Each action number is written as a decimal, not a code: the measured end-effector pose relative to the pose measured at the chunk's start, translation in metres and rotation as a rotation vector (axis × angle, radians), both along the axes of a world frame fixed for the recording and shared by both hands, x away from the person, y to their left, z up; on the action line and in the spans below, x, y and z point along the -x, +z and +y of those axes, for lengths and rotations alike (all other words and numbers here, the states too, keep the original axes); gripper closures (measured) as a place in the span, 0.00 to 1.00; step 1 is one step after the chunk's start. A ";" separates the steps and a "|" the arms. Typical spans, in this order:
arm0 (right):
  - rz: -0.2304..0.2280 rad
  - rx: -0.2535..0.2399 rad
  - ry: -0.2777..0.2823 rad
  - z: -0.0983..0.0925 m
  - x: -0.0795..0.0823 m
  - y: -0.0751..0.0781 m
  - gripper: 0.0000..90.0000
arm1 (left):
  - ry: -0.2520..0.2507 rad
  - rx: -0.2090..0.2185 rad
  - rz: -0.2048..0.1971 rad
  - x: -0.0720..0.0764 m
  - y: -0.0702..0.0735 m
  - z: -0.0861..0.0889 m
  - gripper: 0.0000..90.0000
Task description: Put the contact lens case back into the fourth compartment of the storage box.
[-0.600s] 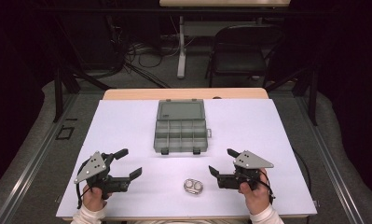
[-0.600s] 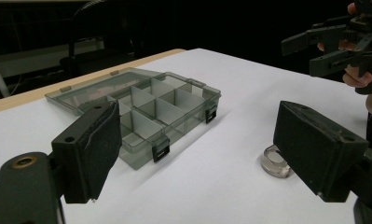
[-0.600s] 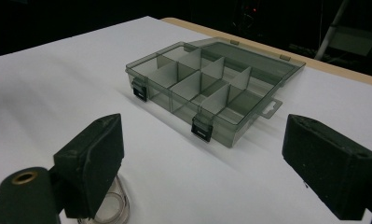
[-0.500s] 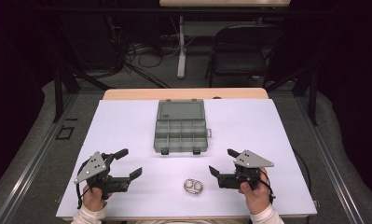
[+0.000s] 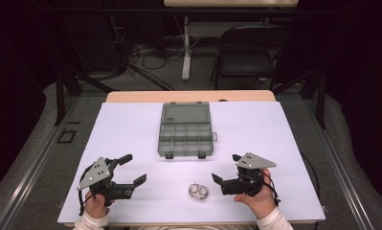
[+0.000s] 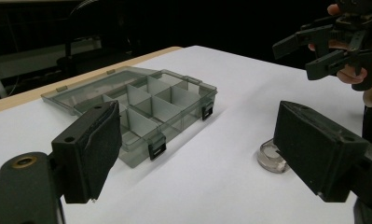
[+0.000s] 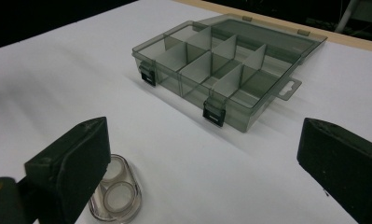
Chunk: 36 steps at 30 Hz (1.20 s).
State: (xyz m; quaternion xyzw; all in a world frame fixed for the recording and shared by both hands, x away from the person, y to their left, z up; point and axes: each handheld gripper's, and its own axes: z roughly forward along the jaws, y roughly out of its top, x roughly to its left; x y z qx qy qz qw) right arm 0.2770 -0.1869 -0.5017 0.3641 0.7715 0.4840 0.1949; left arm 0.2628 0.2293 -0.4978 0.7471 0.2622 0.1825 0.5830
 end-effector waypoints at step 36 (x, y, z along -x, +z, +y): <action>0.054 0.191 0.165 0.028 0.003 0.005 0.20 | -0.010 -0.023 -0.004 0.006 0.000 -0.005 0.18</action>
